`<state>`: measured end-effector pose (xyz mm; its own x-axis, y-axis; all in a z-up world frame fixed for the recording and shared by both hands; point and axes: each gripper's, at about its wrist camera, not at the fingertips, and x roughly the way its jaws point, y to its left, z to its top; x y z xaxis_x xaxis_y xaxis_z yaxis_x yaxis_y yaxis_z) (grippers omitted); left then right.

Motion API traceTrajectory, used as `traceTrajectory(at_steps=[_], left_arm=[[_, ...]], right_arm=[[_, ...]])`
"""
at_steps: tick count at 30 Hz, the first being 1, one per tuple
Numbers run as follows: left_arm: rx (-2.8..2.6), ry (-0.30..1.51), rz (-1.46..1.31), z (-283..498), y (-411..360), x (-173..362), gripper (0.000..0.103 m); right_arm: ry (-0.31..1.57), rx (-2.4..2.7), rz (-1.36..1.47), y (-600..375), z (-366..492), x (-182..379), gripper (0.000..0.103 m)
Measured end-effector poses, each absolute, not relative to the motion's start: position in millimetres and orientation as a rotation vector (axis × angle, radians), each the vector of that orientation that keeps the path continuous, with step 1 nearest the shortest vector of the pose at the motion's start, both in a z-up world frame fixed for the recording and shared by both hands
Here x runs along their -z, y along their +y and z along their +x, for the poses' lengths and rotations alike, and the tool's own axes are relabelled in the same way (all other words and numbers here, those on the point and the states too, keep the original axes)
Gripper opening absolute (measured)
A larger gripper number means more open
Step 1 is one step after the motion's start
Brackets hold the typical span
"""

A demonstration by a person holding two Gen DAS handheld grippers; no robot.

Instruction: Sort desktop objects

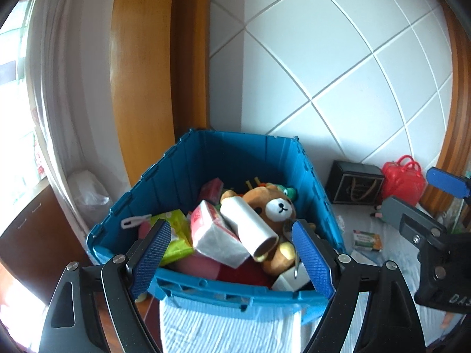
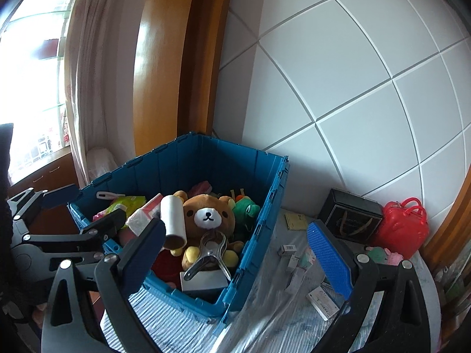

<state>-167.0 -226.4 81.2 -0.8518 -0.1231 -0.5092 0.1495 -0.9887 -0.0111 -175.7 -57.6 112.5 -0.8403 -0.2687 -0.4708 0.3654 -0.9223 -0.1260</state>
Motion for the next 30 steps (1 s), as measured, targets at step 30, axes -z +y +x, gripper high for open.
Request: traceTrajectory(at_steps=[30], left_arm=[[2.956, 0.038, 0.879, -30.0, -78.5, -39.9, 0.086]], right_arm=[[0.114, 2.824, 0.903, 124.8, -33.1, -38.8, 0.098]])
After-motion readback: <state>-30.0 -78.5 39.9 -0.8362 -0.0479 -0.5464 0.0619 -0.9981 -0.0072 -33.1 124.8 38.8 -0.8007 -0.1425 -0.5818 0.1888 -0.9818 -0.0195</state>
